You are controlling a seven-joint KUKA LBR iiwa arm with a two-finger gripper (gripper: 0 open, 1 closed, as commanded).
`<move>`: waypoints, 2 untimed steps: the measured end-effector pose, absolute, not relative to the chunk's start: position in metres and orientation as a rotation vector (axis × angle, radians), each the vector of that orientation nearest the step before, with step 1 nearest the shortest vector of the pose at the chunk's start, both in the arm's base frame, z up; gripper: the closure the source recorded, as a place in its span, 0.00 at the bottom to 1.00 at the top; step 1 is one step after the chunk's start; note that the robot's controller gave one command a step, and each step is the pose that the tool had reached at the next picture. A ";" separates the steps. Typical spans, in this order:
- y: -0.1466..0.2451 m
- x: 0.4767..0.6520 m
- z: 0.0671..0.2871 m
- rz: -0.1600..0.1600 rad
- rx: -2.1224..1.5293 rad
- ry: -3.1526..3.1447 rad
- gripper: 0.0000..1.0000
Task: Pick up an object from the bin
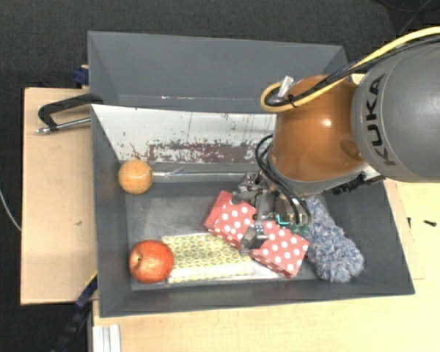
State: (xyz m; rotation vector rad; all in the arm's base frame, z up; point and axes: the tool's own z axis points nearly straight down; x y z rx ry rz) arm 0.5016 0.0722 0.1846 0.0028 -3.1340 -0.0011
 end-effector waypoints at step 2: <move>0.108 0.517 0.084 -0.009 -0.001 -3.160 1.00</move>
Offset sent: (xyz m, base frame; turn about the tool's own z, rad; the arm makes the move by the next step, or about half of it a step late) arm 0.0067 0.0334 -0.1146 0.0032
